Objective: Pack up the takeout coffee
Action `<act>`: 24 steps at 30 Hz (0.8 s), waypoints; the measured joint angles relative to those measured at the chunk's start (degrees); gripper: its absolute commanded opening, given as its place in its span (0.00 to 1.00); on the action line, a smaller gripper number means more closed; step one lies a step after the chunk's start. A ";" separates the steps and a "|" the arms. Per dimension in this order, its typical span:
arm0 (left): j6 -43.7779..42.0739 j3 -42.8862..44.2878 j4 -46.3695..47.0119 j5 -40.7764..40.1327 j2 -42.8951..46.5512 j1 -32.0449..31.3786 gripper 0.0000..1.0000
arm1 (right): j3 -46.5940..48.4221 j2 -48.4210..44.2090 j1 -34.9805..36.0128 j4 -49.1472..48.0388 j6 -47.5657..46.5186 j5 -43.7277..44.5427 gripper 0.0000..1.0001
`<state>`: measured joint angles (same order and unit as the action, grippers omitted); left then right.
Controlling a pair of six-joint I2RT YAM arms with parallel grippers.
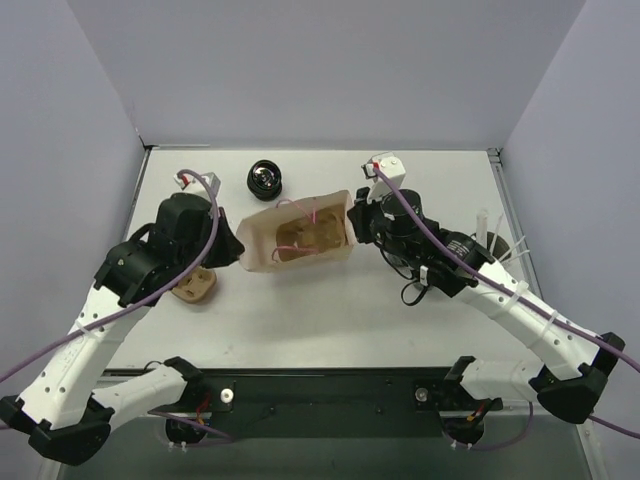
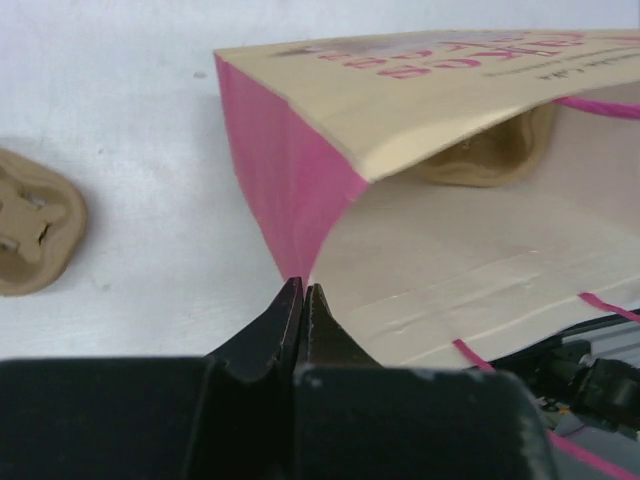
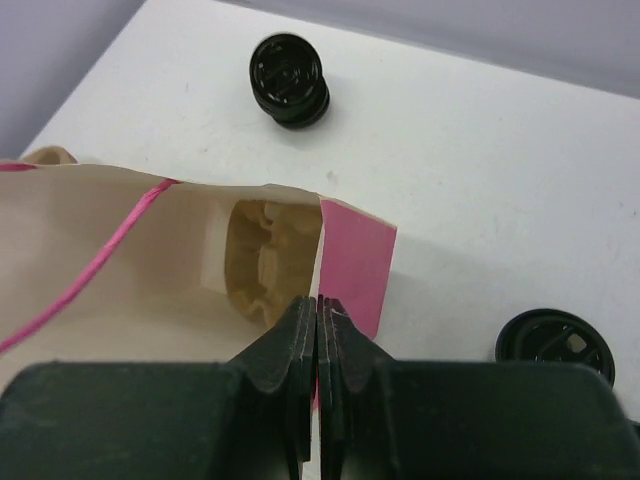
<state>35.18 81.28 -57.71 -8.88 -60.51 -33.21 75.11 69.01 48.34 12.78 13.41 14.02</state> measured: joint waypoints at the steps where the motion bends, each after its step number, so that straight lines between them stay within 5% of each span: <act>1: 0.31 -2.95 -0.22 0.20 1.84 -0.11 0.00 | -1.97 -0.79 0.07 -0.52 0.22 -0.13 0.00; 4: 0.33 -5.38 -3.37 0.17 2.64 -0.42 0.00 | -5.01 -0.76 -0.04 0.35 0.55 -1.07 0.00; 11: -2.36 11.45 -3.56 -2.38 -6.95 -0.50 0.00 | 5.55 4.46 -1.11 -0.09 -0.98 -2.86 0.00; 16: -0.02 -4.66 -1.33 -0.48 2.51 -0.59 0.00 | -0.87 -0.61 -0.92 -1.57 1.16 -2.95 0.00; 24: -2.29 2.32 -2.29 -0.74 -4.15 -0.76 0.00 | 1.01 3.69 -1.86 1.25 -0.31 -3.87 0.00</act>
<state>32.88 83.59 -60.01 -9.63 -64.66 -33.98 76.12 72.71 46.48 14.02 13.10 10.15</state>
